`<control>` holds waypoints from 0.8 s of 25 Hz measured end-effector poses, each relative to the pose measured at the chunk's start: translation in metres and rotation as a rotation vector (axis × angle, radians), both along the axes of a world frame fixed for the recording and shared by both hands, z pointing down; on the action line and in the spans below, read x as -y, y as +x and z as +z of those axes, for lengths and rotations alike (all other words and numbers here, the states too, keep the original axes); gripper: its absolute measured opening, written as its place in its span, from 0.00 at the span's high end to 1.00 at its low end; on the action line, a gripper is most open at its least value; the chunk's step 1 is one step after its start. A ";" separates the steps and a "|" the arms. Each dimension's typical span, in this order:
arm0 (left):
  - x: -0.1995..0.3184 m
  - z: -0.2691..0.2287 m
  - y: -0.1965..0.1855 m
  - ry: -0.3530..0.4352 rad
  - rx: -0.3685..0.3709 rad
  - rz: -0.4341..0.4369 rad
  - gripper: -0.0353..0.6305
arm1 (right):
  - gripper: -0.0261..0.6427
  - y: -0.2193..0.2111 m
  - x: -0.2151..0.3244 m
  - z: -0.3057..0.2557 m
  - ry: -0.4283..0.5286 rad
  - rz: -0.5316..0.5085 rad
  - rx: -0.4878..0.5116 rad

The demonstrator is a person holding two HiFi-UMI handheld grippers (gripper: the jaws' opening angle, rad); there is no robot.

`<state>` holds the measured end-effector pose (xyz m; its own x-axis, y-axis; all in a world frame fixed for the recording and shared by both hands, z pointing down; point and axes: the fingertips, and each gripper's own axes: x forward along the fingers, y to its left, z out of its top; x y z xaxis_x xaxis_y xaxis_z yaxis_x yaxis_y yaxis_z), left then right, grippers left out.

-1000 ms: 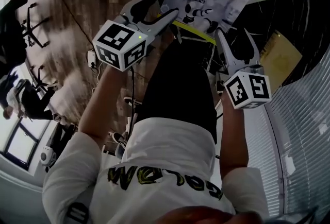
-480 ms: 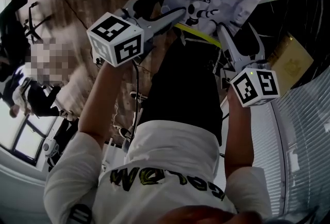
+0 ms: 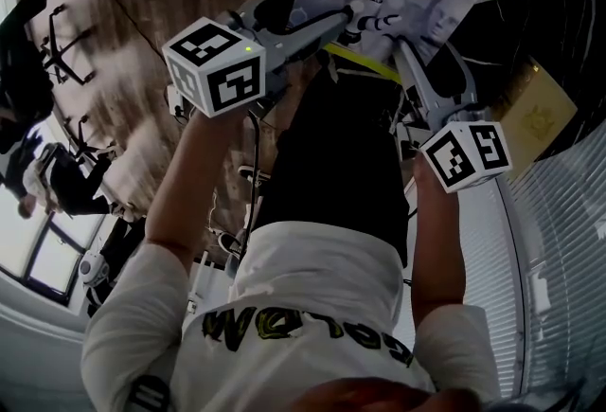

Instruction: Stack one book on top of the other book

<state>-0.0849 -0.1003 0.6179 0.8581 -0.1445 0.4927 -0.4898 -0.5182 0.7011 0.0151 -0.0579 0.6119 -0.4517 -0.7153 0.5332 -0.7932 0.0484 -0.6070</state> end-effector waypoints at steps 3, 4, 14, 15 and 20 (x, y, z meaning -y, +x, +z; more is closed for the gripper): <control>0.000 0.000 0.000 -0.025 -0.019 -0.009 0.61 | 0.60 0.001 -0.001 0.000 -0.007 0.005 0.009; 0.001 0.000 -0.001 -0.031 -0.024 -0.013 0.62 | 0.61 0.001 -0.001 0.000 -0.008 0.011 0.016; 0.000 -0.021 -0.001 -0.071 -0.133 -0.078 0.80 | 0.80 0.006 0.001 -0.013 -0.001 0.103 0.182; 0.001 -0.024 -0.001 -0.072 -0.148 -0.090 0.81 | 0.81 0.006 0.001 -0.015 0.003 0.107 0.193; 0.001 -0.036 -0.001 -0.063 -0.186 -0.129 0.82 | 0.82 0.003 0.001 -0.020 0.000 0.115 0.218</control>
<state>-0.0857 -0.1012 0.5822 0.9114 -0.2334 0.3390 -0.4085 -0.4122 0.8144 0.0186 -0.0593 0.5915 -0.4719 -0.7683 0.4324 -0.6440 -0.0346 -0.7643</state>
